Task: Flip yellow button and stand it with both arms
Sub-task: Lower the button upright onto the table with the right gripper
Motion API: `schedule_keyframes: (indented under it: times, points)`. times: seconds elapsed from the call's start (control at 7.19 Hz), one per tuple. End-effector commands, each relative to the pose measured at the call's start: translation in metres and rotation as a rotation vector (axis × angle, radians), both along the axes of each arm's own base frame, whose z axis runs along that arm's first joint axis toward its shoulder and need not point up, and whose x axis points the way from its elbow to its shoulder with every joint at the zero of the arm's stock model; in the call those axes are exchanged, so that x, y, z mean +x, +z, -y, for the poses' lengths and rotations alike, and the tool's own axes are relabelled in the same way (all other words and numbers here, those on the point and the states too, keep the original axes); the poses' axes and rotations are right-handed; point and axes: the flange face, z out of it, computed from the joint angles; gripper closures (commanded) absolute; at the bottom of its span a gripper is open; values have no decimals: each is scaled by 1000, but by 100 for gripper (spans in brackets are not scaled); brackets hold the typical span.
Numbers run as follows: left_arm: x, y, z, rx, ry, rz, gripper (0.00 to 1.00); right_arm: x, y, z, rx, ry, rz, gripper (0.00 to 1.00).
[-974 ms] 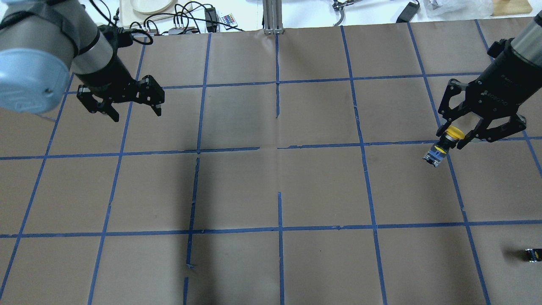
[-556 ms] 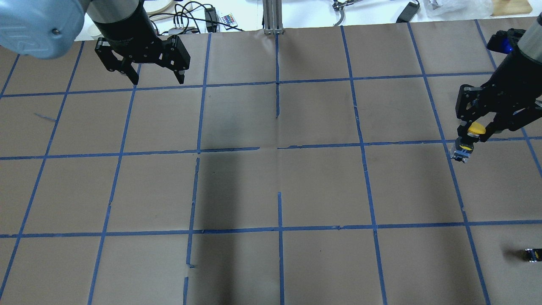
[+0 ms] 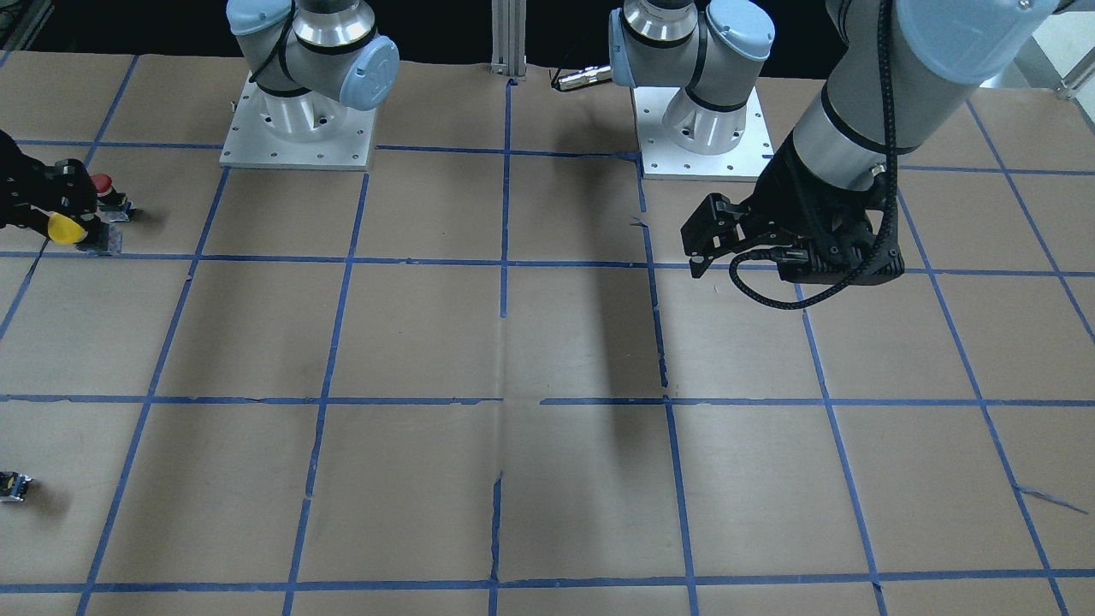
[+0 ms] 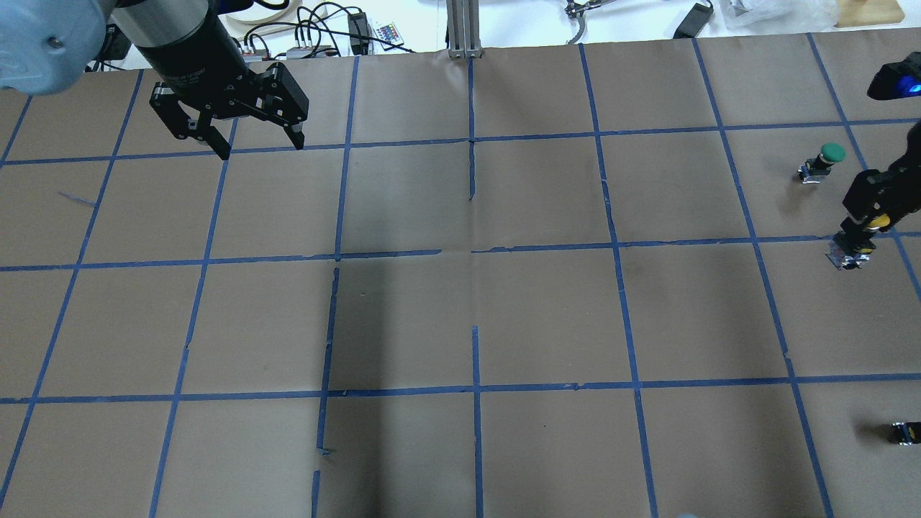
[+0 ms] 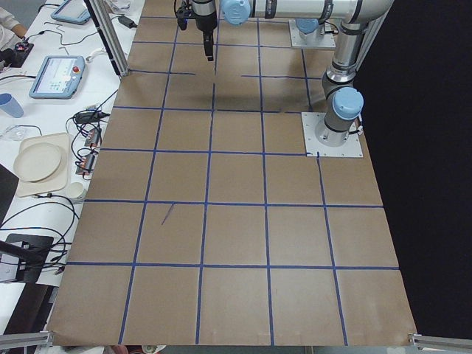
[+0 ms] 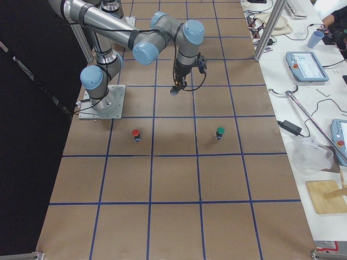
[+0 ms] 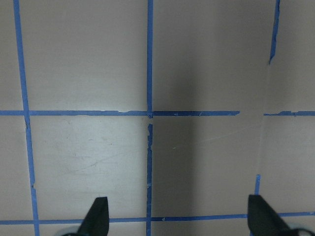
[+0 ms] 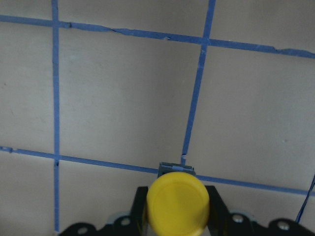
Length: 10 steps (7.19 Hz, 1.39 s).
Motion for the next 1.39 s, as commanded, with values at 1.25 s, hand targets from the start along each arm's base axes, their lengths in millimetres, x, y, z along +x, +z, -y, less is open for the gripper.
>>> schedule_keyframes:
  times: [1.25]
  points:
    - [8, 27, -17, -45, -40, 101, 0, -123, -125, 7, -265, 938, 185, 94]
